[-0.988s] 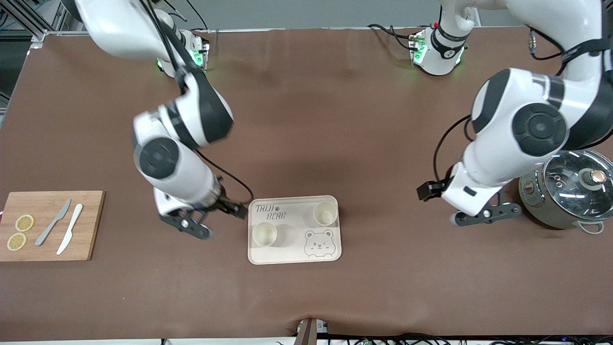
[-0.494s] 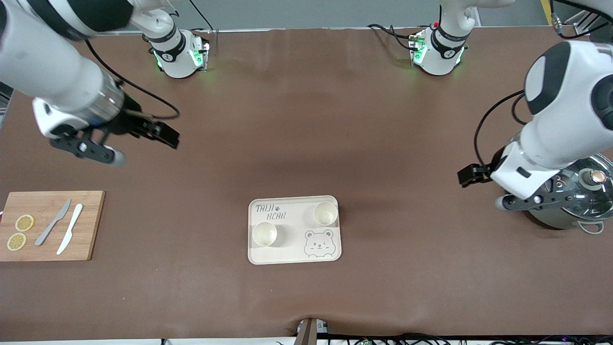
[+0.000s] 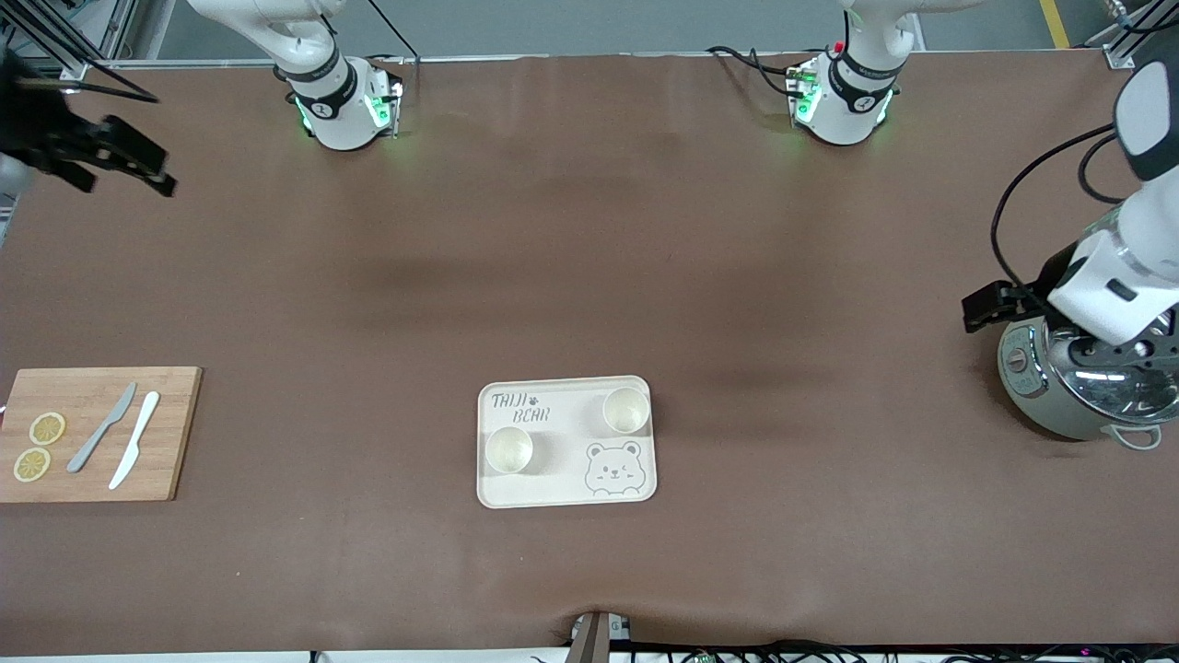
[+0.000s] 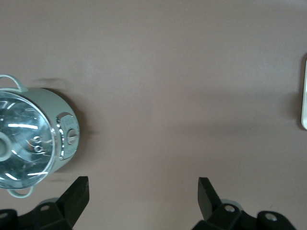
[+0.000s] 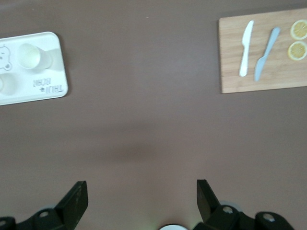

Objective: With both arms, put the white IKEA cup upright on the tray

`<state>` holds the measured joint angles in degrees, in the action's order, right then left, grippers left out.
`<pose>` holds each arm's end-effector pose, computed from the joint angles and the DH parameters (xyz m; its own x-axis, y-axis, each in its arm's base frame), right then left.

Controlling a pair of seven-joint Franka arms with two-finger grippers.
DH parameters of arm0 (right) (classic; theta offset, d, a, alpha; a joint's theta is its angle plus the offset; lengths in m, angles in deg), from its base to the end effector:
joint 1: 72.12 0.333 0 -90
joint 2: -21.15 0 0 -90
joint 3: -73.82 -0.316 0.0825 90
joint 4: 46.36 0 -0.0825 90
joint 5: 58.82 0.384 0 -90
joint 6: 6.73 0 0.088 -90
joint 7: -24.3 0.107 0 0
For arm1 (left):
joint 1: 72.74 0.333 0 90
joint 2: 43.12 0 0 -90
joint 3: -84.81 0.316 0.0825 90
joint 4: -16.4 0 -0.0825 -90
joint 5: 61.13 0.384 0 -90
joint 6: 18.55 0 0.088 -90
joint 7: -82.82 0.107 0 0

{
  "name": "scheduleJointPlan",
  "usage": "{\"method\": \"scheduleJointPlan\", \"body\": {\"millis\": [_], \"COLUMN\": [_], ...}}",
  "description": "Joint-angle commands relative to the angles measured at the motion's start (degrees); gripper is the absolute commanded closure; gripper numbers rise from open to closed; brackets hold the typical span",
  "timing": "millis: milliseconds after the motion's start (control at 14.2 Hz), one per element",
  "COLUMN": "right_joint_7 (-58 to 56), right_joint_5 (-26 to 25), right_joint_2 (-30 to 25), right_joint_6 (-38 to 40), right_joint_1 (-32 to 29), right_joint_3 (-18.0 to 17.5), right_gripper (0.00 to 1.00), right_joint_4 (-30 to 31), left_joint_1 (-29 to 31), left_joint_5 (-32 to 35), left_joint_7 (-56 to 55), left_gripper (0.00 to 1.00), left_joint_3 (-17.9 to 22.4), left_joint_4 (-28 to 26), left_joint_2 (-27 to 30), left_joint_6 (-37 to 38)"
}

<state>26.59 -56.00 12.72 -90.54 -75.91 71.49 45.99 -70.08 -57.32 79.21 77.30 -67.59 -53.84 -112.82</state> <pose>0.4962 -0.0051 0.6733 0.9982 -0.0605 -0.0037 -0.0606 -0.9972 -0.0429 0.6151 -0.0383 0.5721 0.9997 -0.0245 -0.0035 -0.0247 -0.9988 -0.0423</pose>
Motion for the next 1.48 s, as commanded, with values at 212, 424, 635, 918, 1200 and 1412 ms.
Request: {"method": "scheduleJointPlan", "body": {"millis": [212, 424, 635, 918, 1200, 1412], "right_joint_7": [-4.75, -4.14, -3.96, -3.87, -3.96, -3.96], "right_joint_5": [-3.96, -3.88, -3.88, -3.35, -3.26, -3.18], "right_joint_2": [0.52, 0.96, 0.96, 0.88, 0.96, 1.66], "right_joint_6": [-3.19, -2.59, -2.41, -2.41, -2.58, -2.58], "right_joint_1": [-4.13, -4.04, -4.39, -5.53, -6.59, -6.59], "right_joint_3": [-1.19, -1.28, -1.19, -1.19, -1.19, -1.19], "right_gripper": [0.00, 0.00, 0.00, 0.00, 0.00, 0.00], "right_joint_4": [1.17, 0.38, -0.32, -1.12, -1.47, -1.38], "left_joint_1": [4.01, 4.27, 4.10, 4.19, 4.19, 4.19], "left_joint_5": [-1.08, -1.08, -0.99, -1.08, -1.78, -2.14], "left_joint_7": [4.58, 5.45, 7.04, 5.90, 6.07, 5.72], "left_gripper": [0.00, 0.00, 0.00, 0.00, 0.00, 0.00], "left_joint_3": [-0.49, -0.32, -0.23, -0.14, -0.14, -0.05], "left_joint_4": [-6.79, -6.27, -3.99, -2.58, -2.32, -0.12], "left_joint_2": [8.77, 9.75, 9.48, 9.66, 9.75, 9.57], "left_joint_6": [1.10, 2.95, 3.65, 3.65, 5.40, 6.73]}}
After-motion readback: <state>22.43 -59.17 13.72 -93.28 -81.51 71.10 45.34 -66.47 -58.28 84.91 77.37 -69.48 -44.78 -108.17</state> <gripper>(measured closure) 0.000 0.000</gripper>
